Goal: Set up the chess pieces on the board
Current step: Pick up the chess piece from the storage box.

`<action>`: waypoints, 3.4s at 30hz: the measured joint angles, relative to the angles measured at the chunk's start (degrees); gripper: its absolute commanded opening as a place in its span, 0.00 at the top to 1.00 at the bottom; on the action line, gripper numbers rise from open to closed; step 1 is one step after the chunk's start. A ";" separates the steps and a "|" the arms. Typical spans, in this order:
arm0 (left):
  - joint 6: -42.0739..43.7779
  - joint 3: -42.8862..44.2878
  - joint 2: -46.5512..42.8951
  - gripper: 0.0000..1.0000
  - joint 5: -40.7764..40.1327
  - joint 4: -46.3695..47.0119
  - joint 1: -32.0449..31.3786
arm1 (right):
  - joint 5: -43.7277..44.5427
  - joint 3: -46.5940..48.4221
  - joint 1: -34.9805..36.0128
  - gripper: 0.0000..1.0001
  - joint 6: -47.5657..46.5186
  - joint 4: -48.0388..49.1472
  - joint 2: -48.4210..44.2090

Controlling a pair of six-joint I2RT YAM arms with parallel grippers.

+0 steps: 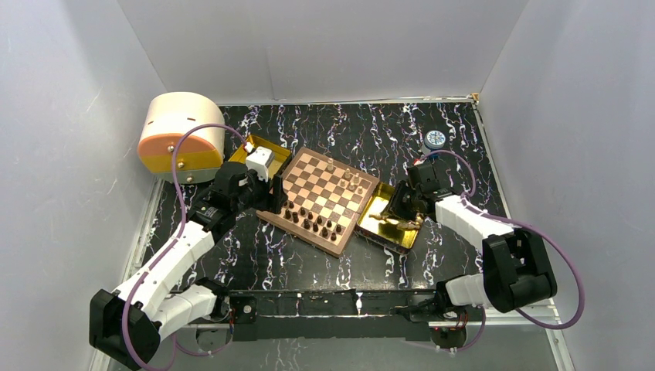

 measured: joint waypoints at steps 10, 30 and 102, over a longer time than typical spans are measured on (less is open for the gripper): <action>0.00 -0.07 0.00 0.36 -0.02 0.02 0.00 | 0.39 -0.33 0.00 0.55 -1.09 -0.07 0.85; 0.02 -0.52 0.02 0.36 0.00 0.00 0.00 | -6.60 -1.92 0.00 0.59 -14.78 4.57 2.16; 0.17 -0.55 0.76 0.35 0.00 0.02 0.00 | -10.88 0.79 0.63 0.69 -24.30 5.81 7.13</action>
